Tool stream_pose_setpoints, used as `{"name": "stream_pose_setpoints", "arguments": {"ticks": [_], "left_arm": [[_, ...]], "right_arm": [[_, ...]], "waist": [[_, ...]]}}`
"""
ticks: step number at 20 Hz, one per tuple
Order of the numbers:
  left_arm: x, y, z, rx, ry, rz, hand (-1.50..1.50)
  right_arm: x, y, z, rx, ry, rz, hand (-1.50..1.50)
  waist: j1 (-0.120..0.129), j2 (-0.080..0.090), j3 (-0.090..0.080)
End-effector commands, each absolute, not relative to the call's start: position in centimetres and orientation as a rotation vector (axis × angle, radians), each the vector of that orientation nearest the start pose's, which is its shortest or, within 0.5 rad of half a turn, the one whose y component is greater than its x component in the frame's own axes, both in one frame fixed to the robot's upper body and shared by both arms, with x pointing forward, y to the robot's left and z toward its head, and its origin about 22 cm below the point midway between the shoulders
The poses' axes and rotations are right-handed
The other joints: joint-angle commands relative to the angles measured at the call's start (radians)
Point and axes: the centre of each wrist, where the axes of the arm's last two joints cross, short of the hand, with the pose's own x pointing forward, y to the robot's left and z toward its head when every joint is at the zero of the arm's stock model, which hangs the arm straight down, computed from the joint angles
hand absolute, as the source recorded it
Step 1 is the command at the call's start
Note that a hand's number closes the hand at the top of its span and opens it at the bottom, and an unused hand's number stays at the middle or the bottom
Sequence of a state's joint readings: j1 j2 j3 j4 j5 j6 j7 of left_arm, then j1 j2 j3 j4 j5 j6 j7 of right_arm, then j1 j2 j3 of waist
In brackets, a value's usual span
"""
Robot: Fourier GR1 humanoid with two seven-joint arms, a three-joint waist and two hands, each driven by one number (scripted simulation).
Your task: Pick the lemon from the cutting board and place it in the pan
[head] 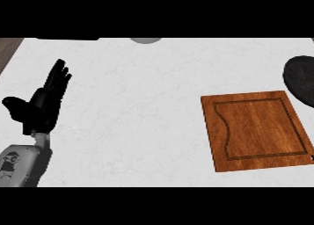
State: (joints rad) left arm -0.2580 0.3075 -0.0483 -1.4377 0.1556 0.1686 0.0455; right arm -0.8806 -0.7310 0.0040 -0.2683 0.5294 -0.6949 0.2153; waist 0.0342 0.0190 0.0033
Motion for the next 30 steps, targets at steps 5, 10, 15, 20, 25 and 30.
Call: {"name": "stream_pose_setpoints", "arguments": {"ticks": [5, 10, 15, 20, 25, 30], "left_arm": [[30.6, 25.1, 6.0, 0.137, -1.658, -0.077, 0.00], [30.9, 25.6, 6.0, 0.147, -1.658, -0.087, 0.00], [31.0, 24.9, 5.4, 0.149, -1.662, -0.060, 0.00], [30.6, 25.5, 5.2, 0.156, -1.671, -0.086, 0.00], [29.6, 24.4, 4.3, 0.162, -1.641, -0.059, 0.00], [30.0, 26.3, 5.7, 0.174, -1.627, -0.061, 0.00]], "right_arm": [[34.7, -49.1, 8.4, -1.591, -0.969, 0.034, 1.50], [34.3, -49.3, 7.8, -1.405, -0.980, -0.049, -1.50], [34.2, -48.9, 6.8, -1.106, -1.048, -0.099, -1.50], [32.6, -49.5, 5.0, -1.140, -1.119, -0.106, -1.50], [32.0, -49.9, 4.7, -1.186, -1.312, -0.292, -1.50], [30.5, -50.8, 3.8, -1.069, -1.438, -0.440, -1.50]], "waist": [[0.033, 0.016, 0.007], [0.032, 0.017, 0.007], [0.028, 0.020, 0.009], [0.029, 0.014, 0.007], [0.008, 0.003, 0.007], [-0.011, -0.008, 0.002]]}}
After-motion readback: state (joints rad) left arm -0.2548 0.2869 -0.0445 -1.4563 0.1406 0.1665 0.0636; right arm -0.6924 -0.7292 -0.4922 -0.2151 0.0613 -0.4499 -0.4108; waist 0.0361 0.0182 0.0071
